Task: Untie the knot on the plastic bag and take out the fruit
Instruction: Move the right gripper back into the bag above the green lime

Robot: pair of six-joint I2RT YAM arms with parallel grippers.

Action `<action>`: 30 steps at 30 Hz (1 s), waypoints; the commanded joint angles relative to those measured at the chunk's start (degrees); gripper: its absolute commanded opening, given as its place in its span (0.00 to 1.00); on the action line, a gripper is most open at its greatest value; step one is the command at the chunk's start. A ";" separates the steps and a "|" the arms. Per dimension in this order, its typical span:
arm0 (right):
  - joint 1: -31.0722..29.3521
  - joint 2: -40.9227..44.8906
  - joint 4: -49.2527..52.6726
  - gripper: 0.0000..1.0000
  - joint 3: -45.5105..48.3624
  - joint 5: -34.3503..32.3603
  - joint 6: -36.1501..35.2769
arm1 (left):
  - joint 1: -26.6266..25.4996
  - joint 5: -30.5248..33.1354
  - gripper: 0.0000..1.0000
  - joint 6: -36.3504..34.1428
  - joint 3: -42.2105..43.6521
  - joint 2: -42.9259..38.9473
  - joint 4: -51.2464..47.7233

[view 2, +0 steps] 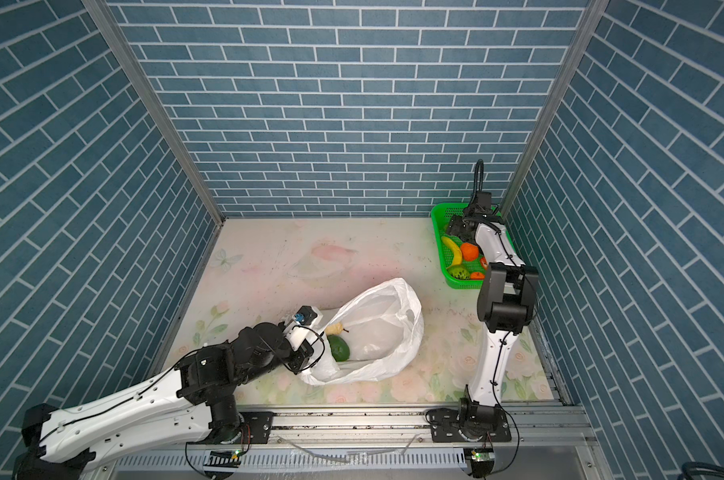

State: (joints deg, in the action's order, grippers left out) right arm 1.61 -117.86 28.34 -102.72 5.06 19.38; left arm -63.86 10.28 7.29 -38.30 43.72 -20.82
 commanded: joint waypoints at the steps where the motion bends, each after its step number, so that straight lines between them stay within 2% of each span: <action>1: -1.50 8.66 -0.09 0.81 5.07 2.80 1.23 | -0.07 0.37 0.00 0.80 0.72 -0.30 -0.37; 6: -5.53 20.48 1.00 0.80 14.87 5.54 2.33 | -0.11 0.51 0.00 1.60 0.69 -0.75 -1.10; 15: -17.45 43.19 5.11 0.80 28.67 8.83 7.16 | -0.22 -0.10 0.00 2.94 -0.44 -2.54 -6.56; 22: -32.49 55.43 8.88 0.79 34.21 6.94 11.90 | -0.18 -0.14 0.00 4.20 -1.40 -2.57 -10.43; 30: -51.96 61.75 10.15 0.79 37.06 0.37 16.12 | -0.18 1.18 0.00 4.62 -3.97 -0.05 -12.65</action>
State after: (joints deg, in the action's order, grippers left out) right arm -46.57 -57.69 36.38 -67.88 9.34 32.36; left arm -63.88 10.46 11.38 -40.14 43.18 -31.59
